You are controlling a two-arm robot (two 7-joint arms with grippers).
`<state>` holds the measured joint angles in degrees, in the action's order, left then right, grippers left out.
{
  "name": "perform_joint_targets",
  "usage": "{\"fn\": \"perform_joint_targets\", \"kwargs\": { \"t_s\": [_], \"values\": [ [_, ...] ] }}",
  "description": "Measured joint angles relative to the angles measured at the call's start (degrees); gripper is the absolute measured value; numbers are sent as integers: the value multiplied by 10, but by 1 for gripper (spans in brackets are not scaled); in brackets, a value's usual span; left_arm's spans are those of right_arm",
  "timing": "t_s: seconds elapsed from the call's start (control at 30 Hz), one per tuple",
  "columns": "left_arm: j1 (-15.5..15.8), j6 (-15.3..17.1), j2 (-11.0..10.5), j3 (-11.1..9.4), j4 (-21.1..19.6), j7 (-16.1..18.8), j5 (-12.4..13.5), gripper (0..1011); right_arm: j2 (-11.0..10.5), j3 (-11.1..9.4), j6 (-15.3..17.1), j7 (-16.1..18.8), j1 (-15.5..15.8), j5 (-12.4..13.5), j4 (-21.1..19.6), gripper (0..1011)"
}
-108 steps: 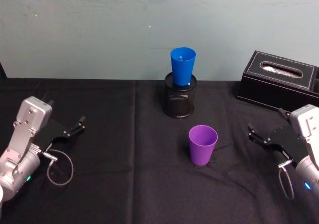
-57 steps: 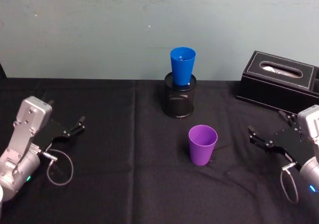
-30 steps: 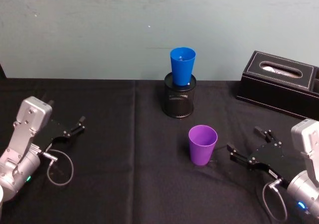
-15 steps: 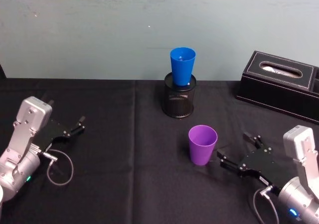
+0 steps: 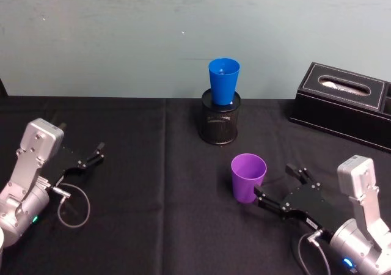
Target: Pick up one cup with a gripper and tap it against the other cup.
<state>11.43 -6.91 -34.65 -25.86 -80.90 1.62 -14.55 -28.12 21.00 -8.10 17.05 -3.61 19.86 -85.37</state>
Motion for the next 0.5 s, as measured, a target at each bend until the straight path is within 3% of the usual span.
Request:
{"fn": "perform_joint_targets", "kwargs": {
  "t_s": [0.5],
  "values": [
    [0, 0, 0, 0, 0, 0, 0, 1012, 32, -1, -1, 26, -14, -14, 23, 1004]
  ]
}}
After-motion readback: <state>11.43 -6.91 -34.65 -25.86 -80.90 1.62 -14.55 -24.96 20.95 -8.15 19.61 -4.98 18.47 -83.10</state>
